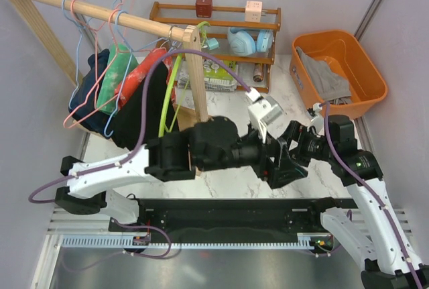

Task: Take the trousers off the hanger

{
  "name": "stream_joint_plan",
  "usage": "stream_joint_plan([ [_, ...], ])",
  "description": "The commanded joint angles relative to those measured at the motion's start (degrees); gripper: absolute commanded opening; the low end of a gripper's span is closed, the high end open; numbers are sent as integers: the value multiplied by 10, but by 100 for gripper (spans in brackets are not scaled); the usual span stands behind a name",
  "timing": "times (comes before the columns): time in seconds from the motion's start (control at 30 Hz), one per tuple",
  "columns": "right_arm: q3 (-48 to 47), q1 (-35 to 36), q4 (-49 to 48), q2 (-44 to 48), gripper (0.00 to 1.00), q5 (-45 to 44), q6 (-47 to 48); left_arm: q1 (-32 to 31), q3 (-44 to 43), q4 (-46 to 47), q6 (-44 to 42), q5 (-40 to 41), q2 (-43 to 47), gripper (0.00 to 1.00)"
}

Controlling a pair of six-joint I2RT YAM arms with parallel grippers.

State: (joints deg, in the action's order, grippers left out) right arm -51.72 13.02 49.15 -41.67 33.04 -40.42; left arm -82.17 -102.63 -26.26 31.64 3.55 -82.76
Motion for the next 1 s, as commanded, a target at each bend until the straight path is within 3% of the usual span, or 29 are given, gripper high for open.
stream_joint_plan([
  [0.0,37,2,-46,11,98,-38,-11,-11,110,97,-42,142,27,86],
  [0.27,137,2,-102,62,98,-84,-32,10,427,161,24,200,174,89],
  [0.43,244,2,-262,83,98,-77,-71,10,637,231,57,250,348,91],
  [0.63,351,1,-427,70,98,-83,-121,10,786,224,124,263,534,94],
  [0.8,419,3,-488,60,98,-68,-134,10,896,242,195,241,665,94],
  [0.97,482,3,-585,50,98,-49,-159,10,948,224,219,236,769,94],
])
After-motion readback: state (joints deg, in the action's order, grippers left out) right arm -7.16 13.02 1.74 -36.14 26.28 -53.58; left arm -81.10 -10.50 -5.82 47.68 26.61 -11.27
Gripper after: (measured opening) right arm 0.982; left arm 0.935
